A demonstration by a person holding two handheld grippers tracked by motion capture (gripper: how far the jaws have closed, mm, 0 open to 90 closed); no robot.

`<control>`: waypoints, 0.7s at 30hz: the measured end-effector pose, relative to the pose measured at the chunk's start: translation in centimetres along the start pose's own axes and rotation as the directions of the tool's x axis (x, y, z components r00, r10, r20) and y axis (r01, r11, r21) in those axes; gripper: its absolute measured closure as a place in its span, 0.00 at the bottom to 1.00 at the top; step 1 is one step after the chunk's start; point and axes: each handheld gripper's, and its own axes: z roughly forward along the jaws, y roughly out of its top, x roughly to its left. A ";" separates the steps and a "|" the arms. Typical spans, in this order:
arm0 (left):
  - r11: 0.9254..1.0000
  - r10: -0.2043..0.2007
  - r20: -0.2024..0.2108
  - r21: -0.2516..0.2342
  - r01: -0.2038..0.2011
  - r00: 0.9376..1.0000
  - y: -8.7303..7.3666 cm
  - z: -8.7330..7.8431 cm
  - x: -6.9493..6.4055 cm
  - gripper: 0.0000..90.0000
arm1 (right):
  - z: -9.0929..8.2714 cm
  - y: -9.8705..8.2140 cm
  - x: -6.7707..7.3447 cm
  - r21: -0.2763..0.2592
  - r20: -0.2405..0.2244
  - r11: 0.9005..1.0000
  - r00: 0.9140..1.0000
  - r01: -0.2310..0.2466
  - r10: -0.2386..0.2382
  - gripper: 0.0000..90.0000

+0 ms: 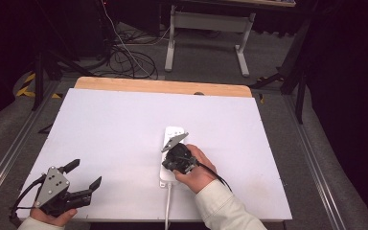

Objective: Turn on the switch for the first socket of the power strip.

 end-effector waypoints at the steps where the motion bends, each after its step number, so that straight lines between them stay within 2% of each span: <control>1: 1.000 -0.002 0.002 0.000 0.002 1.000 0.0 0.0 0.0 0.19 | -0.1 0.0 0.0 -0.009 0.004 1.000 1.000 0.002 -0.002 1.00; 2: 1.000 -0.003 0.002 0.000 0.003 1.000 0.0 0.0 0.0 0.19 | -0.6 0.0 -0.1 -0.046 0.009 0.999 1.000 0.007 -0.007 1.00; 3: 1.000 -0.003 0.003 -0.001 0.003 1.000 0.0 0.0 0.0 0.19 | -0.6 0.0 -0.1 -0.046 0.009 0.999 1.000 0.007 -0.007 1.00; 6: 1.000 -0.002 0.005 0.001 0.002 1.000 0.0 0.1 0.0 0.19 | -1.8 0.3 -0.1 -0.089 0.002 0.996 1.000 0.004 -0.003 1.00; 10: 1.000 -0.001 0.006 0.000 0.001 1.000 0.1 0.1 0.0 0.19 | -2.9 0.6 0.2 -0.107 0.004 0.994 1.000 0.010 -0.010 1.00; 15: 1.000 -0.001 0.008 0.000 0.001 1.000 0.1 0.1 0.0 0.19 | -4.1 0.7 0.6 -0.155 0.014 0.988 1.000 0.016 -0.014 1.00; 21: 1.000 -0.004 0.007 0.000 0.004 1.000 0.1 0.1 0.0 0.19 | -5.2 0.7 0.3 -0.189 0.026 0.982 1.000 0.021 -0.017 1.00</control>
